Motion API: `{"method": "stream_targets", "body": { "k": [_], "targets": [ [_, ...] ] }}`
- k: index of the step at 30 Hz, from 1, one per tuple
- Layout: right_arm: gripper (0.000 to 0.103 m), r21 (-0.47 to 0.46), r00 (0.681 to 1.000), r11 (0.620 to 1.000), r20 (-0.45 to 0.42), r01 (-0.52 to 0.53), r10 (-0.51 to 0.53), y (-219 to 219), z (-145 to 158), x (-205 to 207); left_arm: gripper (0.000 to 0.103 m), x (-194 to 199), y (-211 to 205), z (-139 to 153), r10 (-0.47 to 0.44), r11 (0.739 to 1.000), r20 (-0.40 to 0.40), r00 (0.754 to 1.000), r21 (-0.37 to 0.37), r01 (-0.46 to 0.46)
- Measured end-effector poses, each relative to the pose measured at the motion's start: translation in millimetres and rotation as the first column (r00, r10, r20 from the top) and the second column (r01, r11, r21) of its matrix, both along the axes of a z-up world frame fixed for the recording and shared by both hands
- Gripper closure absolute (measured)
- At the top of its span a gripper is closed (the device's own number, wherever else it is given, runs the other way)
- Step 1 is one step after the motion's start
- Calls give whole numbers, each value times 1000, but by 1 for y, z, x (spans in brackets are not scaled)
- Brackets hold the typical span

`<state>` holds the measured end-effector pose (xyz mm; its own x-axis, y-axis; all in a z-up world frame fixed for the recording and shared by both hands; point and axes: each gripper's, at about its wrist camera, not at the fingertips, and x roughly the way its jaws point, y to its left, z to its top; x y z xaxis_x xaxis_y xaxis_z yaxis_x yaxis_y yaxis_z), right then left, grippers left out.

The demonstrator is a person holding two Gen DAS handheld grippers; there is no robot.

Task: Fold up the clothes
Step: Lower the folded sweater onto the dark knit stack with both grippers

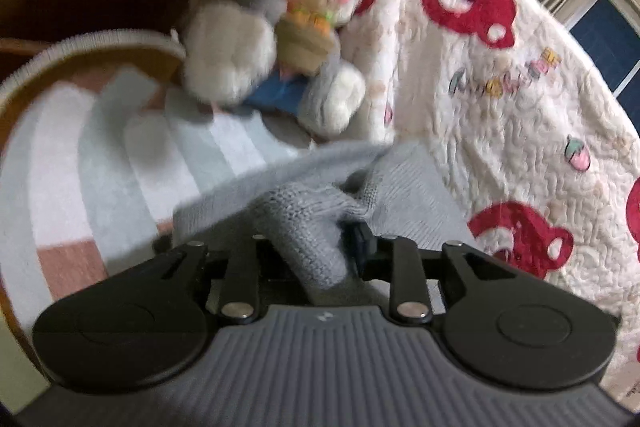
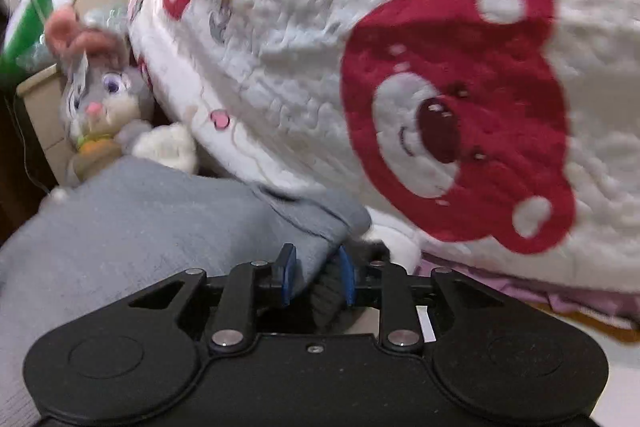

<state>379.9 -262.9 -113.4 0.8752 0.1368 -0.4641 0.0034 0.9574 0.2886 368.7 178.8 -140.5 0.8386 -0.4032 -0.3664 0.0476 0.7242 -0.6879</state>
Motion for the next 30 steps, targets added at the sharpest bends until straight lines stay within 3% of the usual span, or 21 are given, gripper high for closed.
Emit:
{"method": "stream_targets", "body": {
  "k": [1,3,4,6,8,10,13,16,20,21,24,26,27,30],
  "targets": [
    [63,65,1000,998,7,-10,10,-3,4,-10,61,-4,5,5,18,1000,8,1000,-3,-18],
    [59,195,1000,981,-6,-23,24,-10,7,-31,55,-14,20,13,60,998,-4,998,-17,-60],
    [57,268,998,962,-20,-49,56,-11,7,-38,55,-19,27,16,80,997,-14,997,-15,-80],
    [51,426,986,891,1,-154,169,-10,3,-54,55,-31,38,18,128,992,-44,991,21,-127],
    [44,458,971,862,13,-219,240,2,0,-73,55,-41,45,14,145,989,-62,987,23,-144],
    [39,445,950,853,-13,-274,312,18,-5,-91,55,-43,46,4,90,994,-92,992,-47,-94],
    [39,403,925,856,-52,-324,375,41,-15,-115,51,-37,41,-10,4,986,-94,996,-167,-20],
    [36,327,905,864,-54,-383,422,64,-18,-137,44,-29,32,-17,-19,987,-93,995,-159,4],
    [35,-45,879,878,-40,-477,475,104,-26,-167,44,-18,18,-25,-30,994,-93,995,-106,20],
    [35,-81,888,884,-39,-460,459,111,-32,-170,44,-15,15,-27,-32,995,-93,995,-93,24],
    [35,-53,915,914,22,-402,404,118,-35,-172,51,-7,5,-31,-37,998,-89,995,-53,33],
    [34,-42,917,918,35,-395,397,124,-33,-166,69,-6,2,-28,-36,999,-61,997,-37,34],
    [34,-47,919,919,18,-393,394,126,-34,-162,77,-5,1,-26,-37,999,-51,998,-28,36],
    [34,14,927,928,-41,-373,374,128,-39,-142,80,-4,-4,-22,-35,999,-36,999,22,36]
  ]
}}
